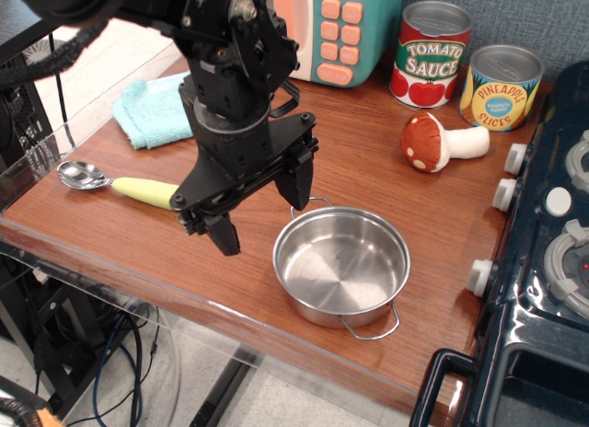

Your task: MOVE THE WHITE KERCHEIF NEAR TO THE VESSEL

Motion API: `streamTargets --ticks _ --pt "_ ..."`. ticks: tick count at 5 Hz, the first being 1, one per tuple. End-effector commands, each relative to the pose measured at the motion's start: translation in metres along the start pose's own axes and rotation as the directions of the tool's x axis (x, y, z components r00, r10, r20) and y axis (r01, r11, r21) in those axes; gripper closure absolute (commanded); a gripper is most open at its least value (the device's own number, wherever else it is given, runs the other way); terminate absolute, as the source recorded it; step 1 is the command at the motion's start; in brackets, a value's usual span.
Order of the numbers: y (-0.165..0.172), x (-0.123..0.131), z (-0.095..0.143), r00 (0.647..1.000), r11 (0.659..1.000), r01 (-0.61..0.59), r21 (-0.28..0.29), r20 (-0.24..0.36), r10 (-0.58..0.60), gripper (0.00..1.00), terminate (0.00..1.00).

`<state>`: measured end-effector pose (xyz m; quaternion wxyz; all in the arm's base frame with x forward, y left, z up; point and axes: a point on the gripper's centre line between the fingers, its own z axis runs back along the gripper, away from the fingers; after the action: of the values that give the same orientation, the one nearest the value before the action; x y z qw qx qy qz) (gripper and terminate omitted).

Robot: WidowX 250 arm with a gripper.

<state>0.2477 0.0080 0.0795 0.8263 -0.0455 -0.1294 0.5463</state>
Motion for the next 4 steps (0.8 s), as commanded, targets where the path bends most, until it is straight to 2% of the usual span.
streamTargets --ticks 1,2,3,4 --pt "0.000 0.000 0.000 1.000 1.000 0.000 0.000 0.000 0.000 0.00 0.00" --pt "-0.005 0.035 -0.002 0.992 0.992 -0.123 0.018 0.032 0.123 0.00 0.00" --pt "-0.013 0.072 0.002 0.968 0.970 -0.243 0.012 0.075 0.241 0.00 0.00" --pt "-0.020 0.102 0.002 0.938 0.941 -0.338 0.016 0.087 0.336 0.00 0.00"
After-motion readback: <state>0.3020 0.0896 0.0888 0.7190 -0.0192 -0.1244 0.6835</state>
